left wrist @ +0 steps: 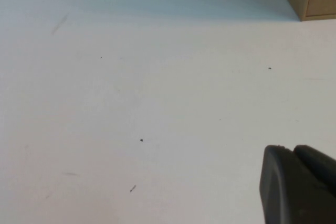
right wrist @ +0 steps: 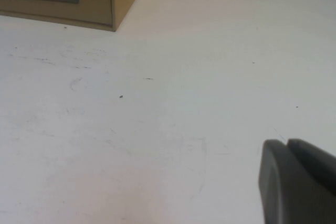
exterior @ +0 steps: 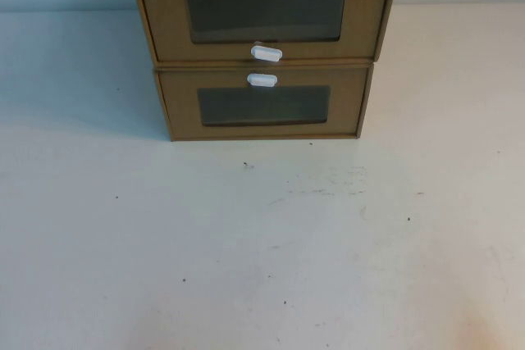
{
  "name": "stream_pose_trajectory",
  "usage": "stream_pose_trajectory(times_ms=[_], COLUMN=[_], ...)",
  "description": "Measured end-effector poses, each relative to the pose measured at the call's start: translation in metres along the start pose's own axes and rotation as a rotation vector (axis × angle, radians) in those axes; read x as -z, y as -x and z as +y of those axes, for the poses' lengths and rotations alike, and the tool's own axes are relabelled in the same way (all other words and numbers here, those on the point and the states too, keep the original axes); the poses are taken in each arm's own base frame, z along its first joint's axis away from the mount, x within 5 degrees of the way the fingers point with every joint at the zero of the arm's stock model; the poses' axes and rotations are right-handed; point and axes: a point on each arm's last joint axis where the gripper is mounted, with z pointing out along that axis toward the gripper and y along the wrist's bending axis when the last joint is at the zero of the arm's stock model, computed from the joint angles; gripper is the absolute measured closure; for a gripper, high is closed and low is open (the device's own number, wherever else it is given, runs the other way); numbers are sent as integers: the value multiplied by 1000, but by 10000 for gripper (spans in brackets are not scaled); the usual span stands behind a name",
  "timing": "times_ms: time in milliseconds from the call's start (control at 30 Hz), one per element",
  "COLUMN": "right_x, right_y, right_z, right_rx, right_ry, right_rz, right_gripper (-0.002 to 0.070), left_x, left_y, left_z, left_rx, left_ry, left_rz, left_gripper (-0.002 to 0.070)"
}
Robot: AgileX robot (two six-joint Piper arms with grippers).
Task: Open the shoe box
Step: 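Pull the top drawer of the cardboard box fully open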
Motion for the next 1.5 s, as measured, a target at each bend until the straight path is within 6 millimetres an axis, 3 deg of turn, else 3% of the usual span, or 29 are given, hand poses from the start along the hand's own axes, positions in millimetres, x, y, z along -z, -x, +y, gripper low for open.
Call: stream_pose_trajectory(times_ms=[867, 1200, 1500], right_x=[0, 0, 0], right_y=[0, 0, 0], right_z=[0, 0, 0], right_rx=[0, 0, 0], right_ry=[0, 0, 0], right_rz=[0, 0, 0], right_gripper=[689, 690, 689], left_x=[0, 0, 2], left_y=[0, 5, 21], left_z=[0, 5, -2], left_rx=[-5, -177, 371], left_ry=[1, 55, -66], left_rz=[0, -53, -225], left_gripper=[679, 679, 679])
